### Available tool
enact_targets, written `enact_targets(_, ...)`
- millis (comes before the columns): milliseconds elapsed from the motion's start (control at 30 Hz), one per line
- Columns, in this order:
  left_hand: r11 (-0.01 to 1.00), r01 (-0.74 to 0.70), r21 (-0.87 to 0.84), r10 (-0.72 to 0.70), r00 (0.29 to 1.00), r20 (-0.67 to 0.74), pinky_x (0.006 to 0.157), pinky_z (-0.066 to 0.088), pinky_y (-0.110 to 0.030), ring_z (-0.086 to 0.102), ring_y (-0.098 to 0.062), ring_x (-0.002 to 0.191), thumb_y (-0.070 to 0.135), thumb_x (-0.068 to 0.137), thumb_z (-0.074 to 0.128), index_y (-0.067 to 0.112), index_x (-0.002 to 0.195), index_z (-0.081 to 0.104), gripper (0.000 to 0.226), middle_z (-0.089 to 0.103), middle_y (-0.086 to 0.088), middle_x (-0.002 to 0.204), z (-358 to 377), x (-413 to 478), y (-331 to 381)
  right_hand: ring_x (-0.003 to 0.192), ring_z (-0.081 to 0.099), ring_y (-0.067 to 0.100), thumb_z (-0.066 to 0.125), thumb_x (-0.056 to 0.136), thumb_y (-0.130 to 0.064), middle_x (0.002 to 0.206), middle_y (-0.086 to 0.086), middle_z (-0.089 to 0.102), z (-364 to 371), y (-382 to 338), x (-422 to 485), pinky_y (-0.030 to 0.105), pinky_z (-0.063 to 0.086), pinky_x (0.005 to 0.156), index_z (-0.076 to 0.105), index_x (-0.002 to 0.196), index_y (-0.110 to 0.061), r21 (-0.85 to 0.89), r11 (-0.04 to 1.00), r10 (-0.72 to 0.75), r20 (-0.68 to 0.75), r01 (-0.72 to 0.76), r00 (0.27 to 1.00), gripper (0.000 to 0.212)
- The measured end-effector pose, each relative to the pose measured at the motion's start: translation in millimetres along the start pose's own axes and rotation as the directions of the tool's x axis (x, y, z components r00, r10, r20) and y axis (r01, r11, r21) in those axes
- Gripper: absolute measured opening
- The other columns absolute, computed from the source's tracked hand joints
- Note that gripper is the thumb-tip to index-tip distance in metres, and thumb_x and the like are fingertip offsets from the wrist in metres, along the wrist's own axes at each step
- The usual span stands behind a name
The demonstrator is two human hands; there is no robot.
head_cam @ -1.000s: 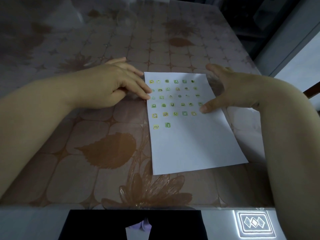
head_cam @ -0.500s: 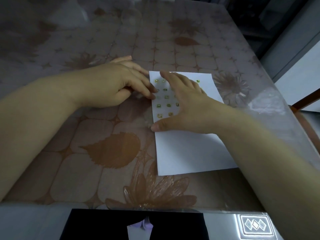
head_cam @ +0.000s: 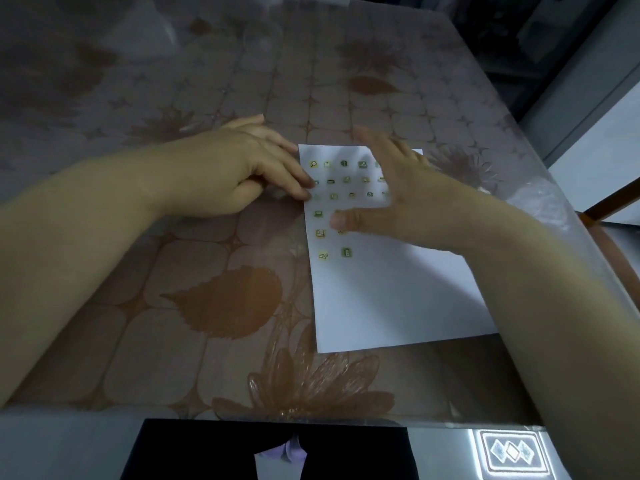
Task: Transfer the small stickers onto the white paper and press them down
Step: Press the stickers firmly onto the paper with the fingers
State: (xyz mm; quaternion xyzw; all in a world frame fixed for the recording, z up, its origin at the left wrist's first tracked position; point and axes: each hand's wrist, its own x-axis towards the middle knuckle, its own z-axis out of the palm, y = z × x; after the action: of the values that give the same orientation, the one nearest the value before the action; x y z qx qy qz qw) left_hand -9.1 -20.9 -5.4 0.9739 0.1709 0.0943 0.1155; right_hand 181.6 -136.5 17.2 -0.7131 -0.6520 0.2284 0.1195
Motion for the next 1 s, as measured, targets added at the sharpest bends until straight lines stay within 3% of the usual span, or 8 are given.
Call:
enact_targets(100, 1.0, -0.007, 0.005, 0.007, 1.0, -0.015, 0.109, 0.004, -0.035, 0.031, 0.001, 0.12, 0.006, 0.067, 0.035, 0.04, 0.105, 0.061, 0.057, 0.051, 0.027, 0.116, 1.4, -0.2, -0.5, 0.141, 0.016, 0.016, 0.072, 0.065, -0.053, 0.154, -0.011, 0.014, -2.4, 2.6, -2.0, 0.039, 0.024, 0.113, 0.006, 0.146, -0.033, 0.011, 1.0, -0.009, 0.062, 0.009, 0.998, 0.107)
enact_targets(267, 1.0, -0.009, -0.008, 0.008, 0.999, -0.032, 0.109, 0.003, -0.03, 0.031, 0.003, 0.12, 0.007, 0.067, 0.034, 0.039, 0.105, 0.062, 0.057, 0.052, 0.027, 0.115, 1.4, 0.3, -1.4, 0.142, 0.014, 0.012, 0.077, 0.062, -0.048, 0.155, -0.016, 0.009, -1.3, 6.7, -1.9, 0.04, 0.022, 0.114, 0.001, 0.146, -0.036, -0.011, 1.0, 0.022, 0.16, -0.02, 0.987, 0.114)
enact_targets(400, 0.998, -0.05, 0.028, 0.051, 0.999, -0.017, 0.105, -0.006, -0.006, 0.028, 0.011, 0.118, 0.008, 0.071, 0.037, 0.037, 0.107, 0.063, 0.054, 0.052, 0.028, 0.117, 1.3, -0.5, -6.7, 0.143, 0.01, 0.013, 0.078, 0.059, -0.05, 0.156, -0.015, 0.004, -0.2, 7.1, 0.4, 0.042, 0.018, 0.116, -0.001, 0.147, -0.033, -0.043, 0.999, 0.038, 0.142, -0.033, 0.989, 0.119)
enact_targets(467, 0.999, -0.043, 0.023, 0.043, 0.999, -0.005, 0.102, -0.009, -0.001, 0.025, 0.014, 0.118, 0.01, 0.071, 0.036, 0.037, 0.108, 0.062, 0.053, 0.052, 0.028, 0.118, 0.7, -0.1, -7.1, 0.144, 0.006, 0.014, 0.077, 0.06, -0.051, 0.156, -0.014, 0.002, -1.5, 7.4, -1.0, 0.042, 0.016, 0.116, -0.001, 0.146, -0.033, -0.065, 0.998, 0.015, 0.127, -0.007, 0.992, 0.118)
enact_targets(600, 1.0, -0.024, 0.015, 0.024, 1.0, 0.006, 0.103, -0.009, -0.005, 0.023, 0.015, 0.12, 0.012, 0.072, 0.035, 0.041, 0.109, 0.061, 0.053, 0.049, 0.032, 0.118, 0.2, -0.6, -7.5, 0.143, 0.009, 0.014, 0.071, 0.067, -0.052, 0.156, -0.013, 0.006, 1.4, 3.5, -2.0, 0.039, 0.019, 0.115, 0.002, 0.146, -0.034, 0.004, 1.0, -0.026, 0.064, 0.026, 0.998, 0.107)
enact_targets(733, 0.999, -0.029, 0.017, 0.029, 1.0, -0.001, 0.103, -0.009, -0.005, 0.023, 0.015, 0.118, 0.011, 0.071, 0.035, 0.039, 0.108, 0.062, 0.053, 0.049, 0.03, 0.117, 0.3, -1.9, -7.1, 0.144, 0.003, 0.014, 0.074, 0.066, -0.05, 0.156, -0.01, 0.004, 14.6, -5.9, 1.7, 0.043, 0.012, 0.117, 0.001, 0.147, -0.033, -0.006, 0.999, -0.051, 0.066, 0.051, 0.996, 0.111)
enact_targets(1000, 0.999, -0.037, 0.016, 0.037, 0.999, -0.008, 0.101, -0.011, -0.001, 0.023, 0.016, 0.117, 0.012, 0.071, 0.035, 0.041, 0.108, 0.06, 0.054, 0.051, 0.028, 0.119, 0.4, -0.5, -5.3, 0.144, 0.008, 0.017, 0.077, 0.064, -0.047, 0.156, -0.009, 0.006, 5.6, -0.8, 0.5, 0.046, 0.017, 0.116, 0.002, 0.147, -0.033, 0.016, 0.999, -0.035, 0.01, 0.035, 0.999, 0.112)
